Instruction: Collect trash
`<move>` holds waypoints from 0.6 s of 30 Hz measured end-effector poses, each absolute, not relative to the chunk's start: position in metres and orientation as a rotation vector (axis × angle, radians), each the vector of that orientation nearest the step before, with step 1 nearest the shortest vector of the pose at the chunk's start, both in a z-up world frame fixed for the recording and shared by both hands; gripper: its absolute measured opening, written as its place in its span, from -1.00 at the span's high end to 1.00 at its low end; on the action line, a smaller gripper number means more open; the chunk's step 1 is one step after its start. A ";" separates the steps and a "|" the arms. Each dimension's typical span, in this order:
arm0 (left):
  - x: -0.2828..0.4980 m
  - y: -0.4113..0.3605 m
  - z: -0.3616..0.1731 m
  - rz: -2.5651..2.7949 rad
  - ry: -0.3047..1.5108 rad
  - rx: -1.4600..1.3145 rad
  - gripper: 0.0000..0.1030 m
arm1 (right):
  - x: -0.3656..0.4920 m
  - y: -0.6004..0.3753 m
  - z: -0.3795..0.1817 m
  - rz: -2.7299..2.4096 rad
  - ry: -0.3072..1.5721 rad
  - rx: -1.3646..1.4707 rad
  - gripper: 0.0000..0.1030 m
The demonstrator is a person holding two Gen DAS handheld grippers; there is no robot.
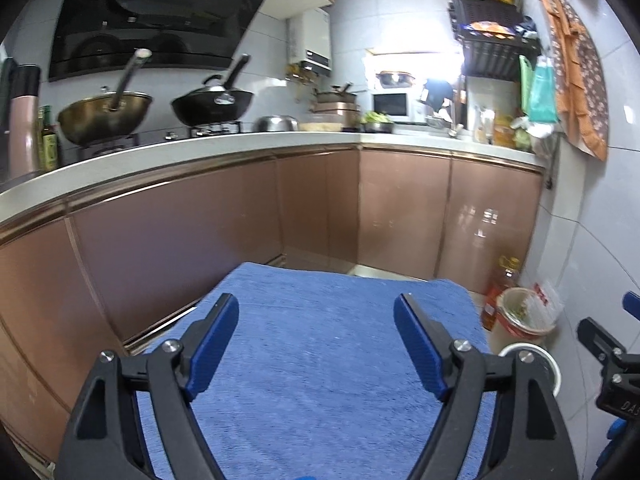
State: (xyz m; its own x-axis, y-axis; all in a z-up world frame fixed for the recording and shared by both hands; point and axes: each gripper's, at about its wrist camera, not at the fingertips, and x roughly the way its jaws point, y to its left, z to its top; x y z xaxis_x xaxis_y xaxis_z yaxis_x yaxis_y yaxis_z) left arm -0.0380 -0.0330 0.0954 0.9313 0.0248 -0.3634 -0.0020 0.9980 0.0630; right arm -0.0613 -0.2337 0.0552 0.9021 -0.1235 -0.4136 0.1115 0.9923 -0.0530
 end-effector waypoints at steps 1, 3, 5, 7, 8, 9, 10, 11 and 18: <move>-0.039 -0.031 0.096 0.025 0.371 0.064 -0.54 | -0.062 -0.234 0.056 -0.125 0.426 -0.026 -0.99; -0.041 -0.029 0.097 0.034 0.369 0.066 -0.56 | -0.063 -0.236 0.057 -0.132 0.421 -0.026 -0.99; -0.044 -0.029 0.096 0.039 0.365 0.066 -0.64 | -0.065 -0.236 0.057 -0.142 0.417 -0.027 -0.99; -0.048 -0.028 0.097 0.045 0.352 0.072 -0.64 | -0.066 -0.238 0.057 -0.148 0.410 -0.027 -0.99; -0.050 -0.027 0.097 0.045 0.347 0.073 -0.64 | -0.066 -0.238 0.057 -0.151 0.409 -0.028 -0.99; -0.053 -0.027 0.097 0.045 0.339 0.075 -0.64 | -0.067 -0.239 0.058 -0.154 0.406 -0.028 -0.99; -0.053 -0.027 0.098 0.044 0.336 0.075 -0.64 | -0.068 -0.241 0.058 -0.156 0.403 -0.027 -0.99; -0.053 -0.027 0.098 0.042 0.331 0.075 -0.64 | -0.069 -0.242 0.058 -0.158 0.401 -0.024 -0.99; -0.051 -0.027 0.100 0.040 0.326 0.072 -0.64 | -0.071 -0.251 0.061 -0.178 0.383 -0.011 -0.99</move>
State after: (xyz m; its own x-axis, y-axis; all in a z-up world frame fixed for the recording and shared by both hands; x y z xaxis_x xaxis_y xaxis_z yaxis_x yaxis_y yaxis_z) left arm -0.0508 -0.0275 0.1003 0.9467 0.0505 -0.3182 -0.0272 0.9967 0.0770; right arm -0.0711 -0.2515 0.0615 0.9120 -0.1752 -0.3709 0.1708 0.9843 -0.0448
